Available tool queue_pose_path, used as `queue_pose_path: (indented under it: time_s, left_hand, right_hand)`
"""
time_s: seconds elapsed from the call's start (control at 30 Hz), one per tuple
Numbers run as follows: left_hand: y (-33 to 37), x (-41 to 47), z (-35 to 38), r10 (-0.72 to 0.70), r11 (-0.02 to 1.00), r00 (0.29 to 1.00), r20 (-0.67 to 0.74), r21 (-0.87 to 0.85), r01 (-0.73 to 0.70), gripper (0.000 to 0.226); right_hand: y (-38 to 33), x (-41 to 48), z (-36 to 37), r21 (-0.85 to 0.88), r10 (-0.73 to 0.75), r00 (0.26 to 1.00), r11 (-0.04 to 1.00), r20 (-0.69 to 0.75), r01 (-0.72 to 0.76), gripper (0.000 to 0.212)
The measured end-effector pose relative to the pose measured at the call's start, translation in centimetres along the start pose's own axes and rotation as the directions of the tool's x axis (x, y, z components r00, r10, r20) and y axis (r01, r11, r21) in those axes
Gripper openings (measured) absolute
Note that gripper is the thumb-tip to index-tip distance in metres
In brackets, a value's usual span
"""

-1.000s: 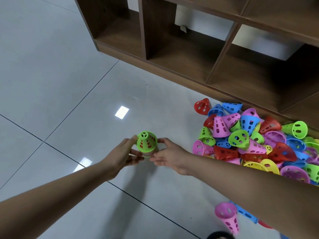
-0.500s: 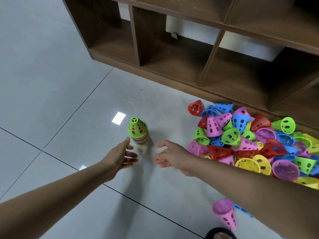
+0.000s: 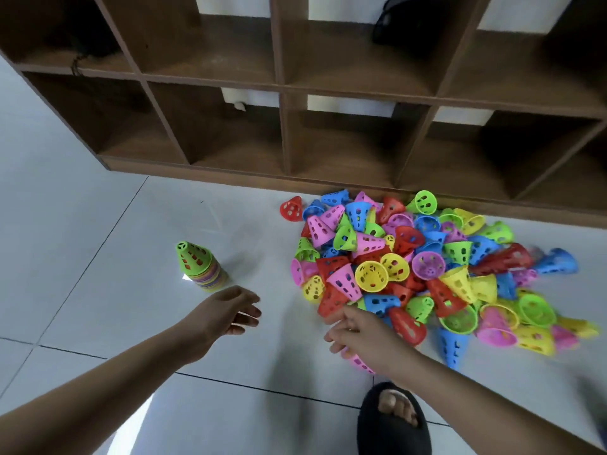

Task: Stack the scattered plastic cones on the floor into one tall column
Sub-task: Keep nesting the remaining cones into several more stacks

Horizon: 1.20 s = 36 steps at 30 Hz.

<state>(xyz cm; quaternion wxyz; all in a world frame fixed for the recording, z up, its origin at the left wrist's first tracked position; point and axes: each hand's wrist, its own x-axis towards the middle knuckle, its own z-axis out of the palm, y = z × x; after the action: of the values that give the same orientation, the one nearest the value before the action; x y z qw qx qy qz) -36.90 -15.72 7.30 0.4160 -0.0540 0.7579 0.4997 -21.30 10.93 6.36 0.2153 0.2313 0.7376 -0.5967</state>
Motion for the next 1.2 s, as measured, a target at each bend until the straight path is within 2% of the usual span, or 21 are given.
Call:
queue_pose_path:
  time_s: [0.17,0.3,0.4,0.57,0.7,0.97,1.2]
  left_hand:
    - [2.2,-2.0,3.0,0.015,0.996,1.0,0.025,0.083,-0.017,0.022]
    - [3.3,-3.4,5.2,-0.018,0.992,0.999,0.029,0.124,0.014,0.022]
    - [3.7,-4.7,6.4,0.035,0.97,0.998,0.049,0.239,-0.046,0.021]
    - [4.2,-5.6,6.5,0.084,0.931,0.992,0.092,0.348,-0.111,0.018]
    - [5.1,-3.4,6.9,0.119,0.928,0.99,0.073,0.345,-0.137,0.02]
    - [5.1,0.5,7.0,0.1,0.902,0.981,0.168,0.401,-0.16,0.014]
    - [6.2,5.7,4.8,0.053,0.895,0.99,0.131,0.434,-0.106,0.011]
  right_hand:
    - [5.3,-3.1,-3.6,-0.146,0.0,0.992,0.989,-0.128,-0.019,0.016]
    - [7.4,-4.8,-5.7,-0.198,-0.016,0.98,0.98,-0.2,-0.024,0.015]
    - [8.4,-5.4,-6.2,-0.217,-0.033,0.975,0.976,-0.221,-0.016,0.014]
    - [7.4,-5.4,-6.2,-0.226,-0.039,0.965,0.974,-0.26,-0.021,0.01]
    - [5.8,-4.6,-6.3,-0.269,-0.065,0.959,0.963,-0.276,-0.013,0.01]
    - [2.7,-2.7,-6.3,-0.317,-0.06,0.951,0.947,-0.302,-0.041,0.015]
    - [2.1,-0.6,-6.3,-0.285,-0.07,0.927,0.958,-0.369,-0.041,0.017]
